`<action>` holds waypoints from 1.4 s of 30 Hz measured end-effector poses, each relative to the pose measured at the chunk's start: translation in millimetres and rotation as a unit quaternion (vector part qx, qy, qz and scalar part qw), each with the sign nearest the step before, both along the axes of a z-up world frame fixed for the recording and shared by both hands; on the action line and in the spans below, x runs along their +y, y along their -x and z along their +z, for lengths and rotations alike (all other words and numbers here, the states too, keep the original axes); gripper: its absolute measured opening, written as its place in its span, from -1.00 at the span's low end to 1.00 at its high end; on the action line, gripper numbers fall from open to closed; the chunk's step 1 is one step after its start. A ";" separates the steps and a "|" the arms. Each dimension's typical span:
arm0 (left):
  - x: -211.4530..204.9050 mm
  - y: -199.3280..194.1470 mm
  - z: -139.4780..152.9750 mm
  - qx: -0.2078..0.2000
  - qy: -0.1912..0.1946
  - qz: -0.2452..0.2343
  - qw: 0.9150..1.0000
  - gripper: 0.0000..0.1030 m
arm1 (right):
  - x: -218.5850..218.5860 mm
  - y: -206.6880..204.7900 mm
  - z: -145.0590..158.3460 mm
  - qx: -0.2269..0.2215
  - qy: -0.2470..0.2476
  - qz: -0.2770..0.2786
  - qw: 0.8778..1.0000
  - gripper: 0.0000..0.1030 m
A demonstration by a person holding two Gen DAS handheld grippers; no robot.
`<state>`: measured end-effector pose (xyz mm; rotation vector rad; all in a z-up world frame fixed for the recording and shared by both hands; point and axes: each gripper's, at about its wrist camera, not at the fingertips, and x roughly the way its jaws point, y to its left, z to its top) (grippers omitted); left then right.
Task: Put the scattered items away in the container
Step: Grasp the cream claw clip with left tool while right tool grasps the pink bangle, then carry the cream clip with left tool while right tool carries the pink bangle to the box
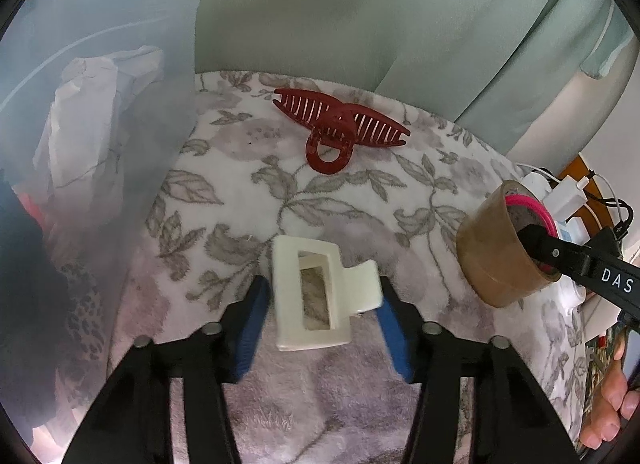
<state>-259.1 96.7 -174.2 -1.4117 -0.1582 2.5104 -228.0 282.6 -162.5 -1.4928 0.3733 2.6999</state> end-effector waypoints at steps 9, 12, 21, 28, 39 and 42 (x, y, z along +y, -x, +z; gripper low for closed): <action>-1.5 -1.6 2.0 -0.001 -0.006 0.016 1.000 0.03 | 3.6 -2.9 4.6 0.006 0.007 -0.006 1.000 -0.85; -3.3 -2.6 3.8 -0.001 -0.010 0.018 1.000 0.03 | 4.9 -4.4 8.4 0.010 0.009 -0.008 1.000 -0.86; -1.4 -13.1 18.0 0.010 -0.021 0.013 1.000 0.03 | 5.5 -12.7 24.0 0.024 0.013 -0.009 1.000 -0.87; -4.4 -21.5 34.5 0.023 -0.030 0.010 0.999 0.03 | 4.9 -21.3 42.5 0.041 0.014 -0.010 0.999 -0.87; -9.5 -37.3 68.9 0.048 -0.045 0.007 0.998 0.03 | -0.7 -41.6 76.6 0.069 0.017 -0.010 0.997 -0.87; -12.1 -43.9 81.9 0.058 -0.051 0.006 0.997 0.03 | -2.2 -49.8 88.8 0.080 0.019 -0.012 0.997 -0.87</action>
